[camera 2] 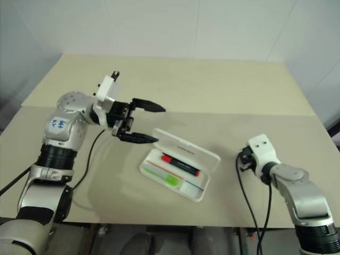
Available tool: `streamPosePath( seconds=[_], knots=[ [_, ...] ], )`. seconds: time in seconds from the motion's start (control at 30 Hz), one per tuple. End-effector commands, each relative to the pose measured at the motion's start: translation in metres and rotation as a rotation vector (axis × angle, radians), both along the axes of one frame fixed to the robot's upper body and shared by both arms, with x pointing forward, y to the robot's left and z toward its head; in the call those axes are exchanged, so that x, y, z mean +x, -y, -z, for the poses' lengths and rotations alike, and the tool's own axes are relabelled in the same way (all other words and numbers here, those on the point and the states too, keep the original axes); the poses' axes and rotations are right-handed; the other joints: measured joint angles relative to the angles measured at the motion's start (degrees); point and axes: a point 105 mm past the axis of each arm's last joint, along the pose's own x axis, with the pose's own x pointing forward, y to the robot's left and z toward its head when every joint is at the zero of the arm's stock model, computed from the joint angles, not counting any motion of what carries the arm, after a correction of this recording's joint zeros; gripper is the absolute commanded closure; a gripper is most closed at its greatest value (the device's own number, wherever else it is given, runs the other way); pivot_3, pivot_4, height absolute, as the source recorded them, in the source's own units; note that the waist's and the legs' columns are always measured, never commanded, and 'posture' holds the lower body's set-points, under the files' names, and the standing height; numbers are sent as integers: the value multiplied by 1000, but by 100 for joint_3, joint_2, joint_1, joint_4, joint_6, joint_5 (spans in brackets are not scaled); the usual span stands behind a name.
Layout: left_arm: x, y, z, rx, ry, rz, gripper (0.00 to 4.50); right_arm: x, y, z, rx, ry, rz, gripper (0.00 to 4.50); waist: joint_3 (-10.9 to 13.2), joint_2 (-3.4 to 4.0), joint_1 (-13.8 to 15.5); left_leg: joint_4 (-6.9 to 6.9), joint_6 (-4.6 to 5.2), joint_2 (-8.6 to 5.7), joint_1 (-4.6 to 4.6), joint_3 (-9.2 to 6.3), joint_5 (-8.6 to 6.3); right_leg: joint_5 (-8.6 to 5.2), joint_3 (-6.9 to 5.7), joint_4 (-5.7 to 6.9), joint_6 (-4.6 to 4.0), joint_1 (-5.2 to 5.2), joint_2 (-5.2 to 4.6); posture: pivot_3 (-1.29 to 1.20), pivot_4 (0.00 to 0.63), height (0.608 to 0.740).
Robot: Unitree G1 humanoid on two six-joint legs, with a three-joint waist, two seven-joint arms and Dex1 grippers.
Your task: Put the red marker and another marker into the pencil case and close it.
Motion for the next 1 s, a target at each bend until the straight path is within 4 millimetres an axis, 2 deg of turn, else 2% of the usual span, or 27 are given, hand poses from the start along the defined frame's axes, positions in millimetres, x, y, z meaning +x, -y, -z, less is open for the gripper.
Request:
streamPosePath(
  seconds=[0.03,0.23,0.43,0.6,0.73,0.8,0.87,1.0],
  knots=[
    [-4,1,-22,-54,51,35,0,-3,8,-25,-44,77,15,4094,3,6,1,0,-4,1,-32,1,3,-2,0,22,-3,-39,2,0,150,740],
    [-5,3,-23,-69,42,49,0,-2,8,-53,-87,158,5,4094,23,38,-18,-3,0,4,-57,26,0,-2,3,19,-3,-67,2,0,150,740],
    [-6,4,-23,-78,37,62,0,3,-8,-87,-80,284,-45,4094,25,40,-16,2,1,4,-51,31,0,-1,8,7,-1,-66,4,0,150,740],
    [-8,4,-22,-81,29,74,0,0,-36,-122,-13,433,-157,4094,25,41,-18,3,-1,7,-48,31,1,-2,8,16,-2,-66,7,0,150,740],
    [-14,4,-20,-87,12,89,0,-10,-64,-153,87,552,-281,4094,26,43,-22,3,-1,8,-49,31,1,-2,9,34,-2,-66,7,0,150,740],
    [-15,3,-20,-88,9,91,0,-12,-69,-157,106,564,-297,4094,26,43,-16,3,-1,10,-49,30,1,-2,8,35,-2,-66,8,0,150,740],
    [-18,2,-20,-86,5,97,0,-21,-83,-162,150,568,-385,4094,26,43,-15,2,-1,10,-49,29,1,-2,7,34,-2,-66,8,0,150,740],
    [-27,2,-17,-80,-3,113,0,-40,-105,-156,185,510,-546,4094,26,43,-10,2,-1,10,-51,28,1,-2,6,33,-2,-65,6,0,150,740]
  ],
)
